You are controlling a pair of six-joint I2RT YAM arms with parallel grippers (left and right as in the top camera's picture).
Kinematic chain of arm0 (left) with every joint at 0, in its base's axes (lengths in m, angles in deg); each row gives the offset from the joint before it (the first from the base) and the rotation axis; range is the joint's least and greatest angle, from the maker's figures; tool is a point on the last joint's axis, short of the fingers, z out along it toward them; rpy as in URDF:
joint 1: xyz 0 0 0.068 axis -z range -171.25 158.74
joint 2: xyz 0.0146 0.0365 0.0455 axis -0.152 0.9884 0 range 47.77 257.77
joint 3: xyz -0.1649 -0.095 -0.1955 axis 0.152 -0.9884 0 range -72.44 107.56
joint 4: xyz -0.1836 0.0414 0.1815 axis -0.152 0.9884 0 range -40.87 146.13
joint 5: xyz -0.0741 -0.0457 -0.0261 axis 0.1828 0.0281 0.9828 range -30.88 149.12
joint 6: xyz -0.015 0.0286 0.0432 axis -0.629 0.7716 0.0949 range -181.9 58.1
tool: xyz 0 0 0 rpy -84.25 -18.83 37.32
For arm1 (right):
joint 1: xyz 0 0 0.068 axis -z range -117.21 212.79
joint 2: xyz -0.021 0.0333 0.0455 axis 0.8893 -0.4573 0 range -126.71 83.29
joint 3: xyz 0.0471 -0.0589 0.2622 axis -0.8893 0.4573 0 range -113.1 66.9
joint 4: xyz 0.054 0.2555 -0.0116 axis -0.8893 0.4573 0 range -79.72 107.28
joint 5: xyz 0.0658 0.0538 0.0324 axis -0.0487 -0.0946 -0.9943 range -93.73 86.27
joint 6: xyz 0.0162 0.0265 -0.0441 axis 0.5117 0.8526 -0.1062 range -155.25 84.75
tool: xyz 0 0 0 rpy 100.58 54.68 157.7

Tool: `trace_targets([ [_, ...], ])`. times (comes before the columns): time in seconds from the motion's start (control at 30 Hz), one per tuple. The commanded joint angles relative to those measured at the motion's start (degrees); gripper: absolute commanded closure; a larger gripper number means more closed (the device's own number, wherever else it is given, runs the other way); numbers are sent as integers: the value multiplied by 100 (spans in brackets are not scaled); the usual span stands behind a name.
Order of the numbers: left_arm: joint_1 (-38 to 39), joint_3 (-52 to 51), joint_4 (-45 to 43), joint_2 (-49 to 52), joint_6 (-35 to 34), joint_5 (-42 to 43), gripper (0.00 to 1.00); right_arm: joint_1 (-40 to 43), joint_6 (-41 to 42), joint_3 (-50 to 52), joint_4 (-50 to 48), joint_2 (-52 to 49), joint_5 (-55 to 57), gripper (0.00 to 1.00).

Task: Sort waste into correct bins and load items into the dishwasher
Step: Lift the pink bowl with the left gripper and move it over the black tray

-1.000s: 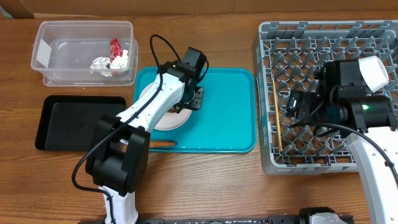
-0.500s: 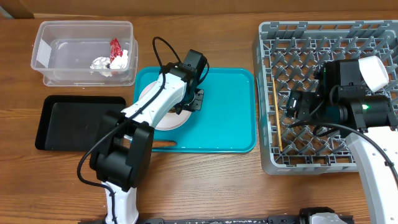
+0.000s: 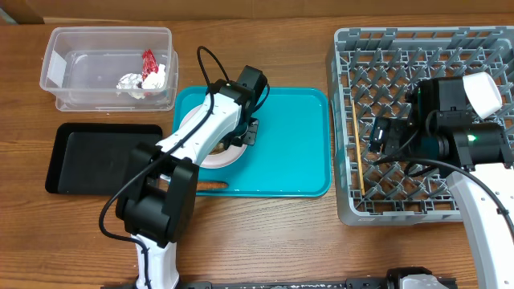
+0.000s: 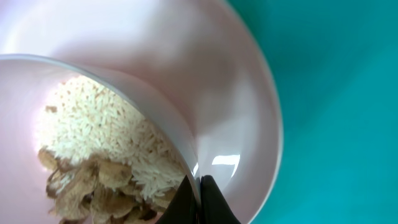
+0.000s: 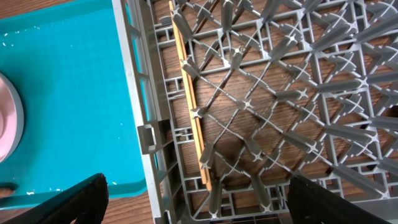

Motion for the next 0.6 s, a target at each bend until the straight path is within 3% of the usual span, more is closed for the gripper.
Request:
trace_targets([
  [0.0,-2,299,297,-442,-232,-339,96,26,2,37,-22,-28,-31,6],
  [0.2,-247,313,789,-1056,-826,-409,96,26,2,37,-22,-28,-31,6],
  [0.33,-791,313,1119,-1386,-879,-22,96,26,0,37,-26,-28,-31,6],
  [0.43,-1309,313,1237,-1495,-638,494,96,26,0,37,-22,-28,-28,6],
  [0.57,-2256,262,1233,-1510,136,1849,96,26,2,37,-22,-28,-4,6],
])
